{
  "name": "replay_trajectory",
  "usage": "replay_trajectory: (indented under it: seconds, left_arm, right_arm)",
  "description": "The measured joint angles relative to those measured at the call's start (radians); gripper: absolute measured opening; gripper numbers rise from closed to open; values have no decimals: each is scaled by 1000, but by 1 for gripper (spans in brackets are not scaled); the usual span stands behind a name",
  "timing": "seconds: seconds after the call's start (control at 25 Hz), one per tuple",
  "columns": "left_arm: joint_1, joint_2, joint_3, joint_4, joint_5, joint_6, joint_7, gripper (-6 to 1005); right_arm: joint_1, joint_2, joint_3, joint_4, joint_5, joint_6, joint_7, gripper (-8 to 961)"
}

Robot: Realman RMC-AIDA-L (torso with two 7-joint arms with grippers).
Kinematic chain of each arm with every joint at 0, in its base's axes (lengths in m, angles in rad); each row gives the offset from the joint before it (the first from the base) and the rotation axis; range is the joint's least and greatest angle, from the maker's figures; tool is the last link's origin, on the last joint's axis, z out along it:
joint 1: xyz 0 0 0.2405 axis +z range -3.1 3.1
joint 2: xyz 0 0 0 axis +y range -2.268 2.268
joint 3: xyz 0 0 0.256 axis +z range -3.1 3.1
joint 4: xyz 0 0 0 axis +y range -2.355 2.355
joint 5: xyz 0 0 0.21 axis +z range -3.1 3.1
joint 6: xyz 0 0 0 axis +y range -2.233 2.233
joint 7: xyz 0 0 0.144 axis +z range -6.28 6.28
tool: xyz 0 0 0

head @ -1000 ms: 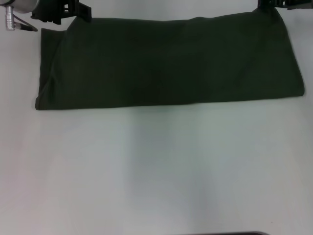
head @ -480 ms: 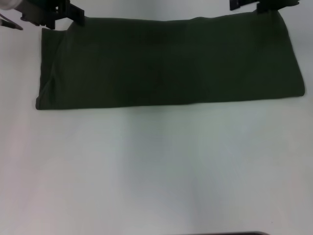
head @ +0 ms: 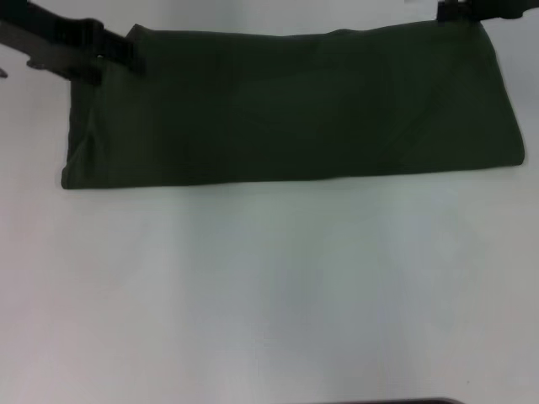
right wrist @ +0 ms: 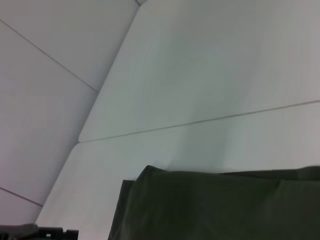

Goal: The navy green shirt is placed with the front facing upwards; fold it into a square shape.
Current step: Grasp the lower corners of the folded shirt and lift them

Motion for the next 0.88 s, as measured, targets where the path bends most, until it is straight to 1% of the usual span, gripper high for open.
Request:
replay_trajectory:
  seconds: [0.12,0.24,0.4,0.52,0.64,0.72,0.88]
  left_arm:
    - [17,-5,0,-4,-1,1,10,780]
    - [25,-5,3,6,-1,4,23,780]
    - [31,8,10,20,12,42,28,780]
    - [41,25,6,23,14,100,30,780]
    - [51,39,3,28,14,150,37,781]
    - [58,52,3,45,15,166,40,781]
    - [65,92,-4,142,13,144,31,781]
  right_arm:
    - [-15,1,29,27,13,0,-47,927]
    - [-28,5,40,48,22,1,-103,927]
    - [-40,10,34,60,15,16,-155,927]
    - [-50,7,32,60,8,25,-165,927]
    - [-63,-3,33,60,5,22,-173,927]
    - [-73,-10,33,60,5,18,-174,927]
    - [-95,-16,32,51,5,16,-177,927]
